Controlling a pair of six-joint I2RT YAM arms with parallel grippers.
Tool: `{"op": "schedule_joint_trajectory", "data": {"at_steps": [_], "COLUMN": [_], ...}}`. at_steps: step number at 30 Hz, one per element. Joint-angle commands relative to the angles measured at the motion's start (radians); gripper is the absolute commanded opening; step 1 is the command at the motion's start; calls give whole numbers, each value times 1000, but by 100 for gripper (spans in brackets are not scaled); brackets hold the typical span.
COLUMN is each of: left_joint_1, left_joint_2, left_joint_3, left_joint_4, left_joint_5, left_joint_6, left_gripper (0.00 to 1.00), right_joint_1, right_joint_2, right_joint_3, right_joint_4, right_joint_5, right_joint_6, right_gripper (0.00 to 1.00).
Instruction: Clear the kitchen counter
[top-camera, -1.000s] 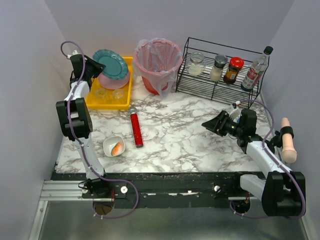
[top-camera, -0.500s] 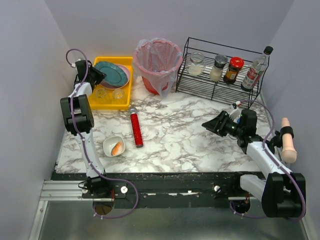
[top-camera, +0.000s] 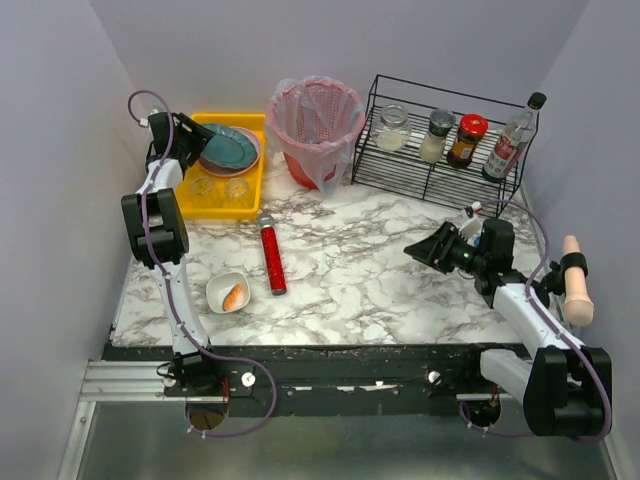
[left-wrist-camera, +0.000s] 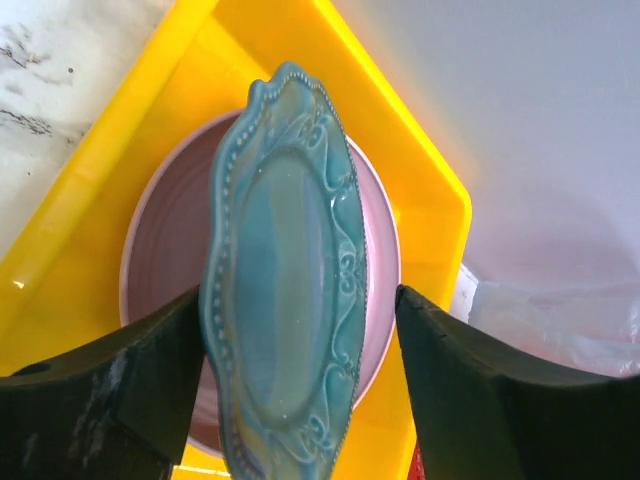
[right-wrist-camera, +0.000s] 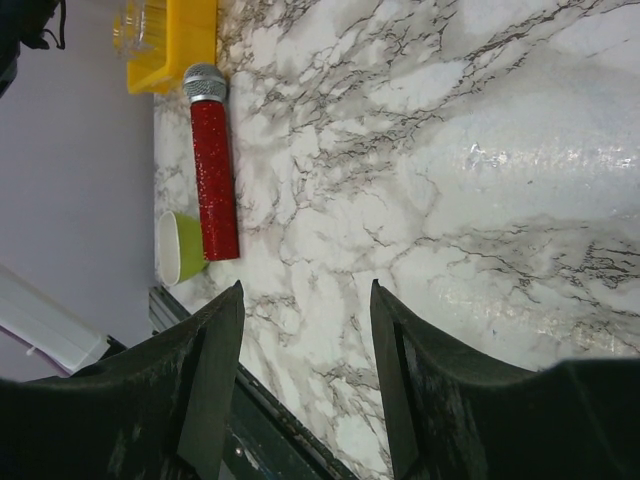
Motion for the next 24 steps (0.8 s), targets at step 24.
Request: {"op": "schedule_joint_trajectory", "data": {"at_steps": [24], "left_joint_1": [4], "left_joint_2": [-22], "left_joint_3": [141], "left_joint_4": [-305], "left_joint_5": [-46], "left_joint_6": [221], "left_gripper": [99], "right_joint_1": [-5], "right_joint_2": [-10], "right_joint_3": [-14], "right_joint_4": [-17], "right_joint_5": [13], "right_joint_6": [-10], "right_gripper": [62]}}
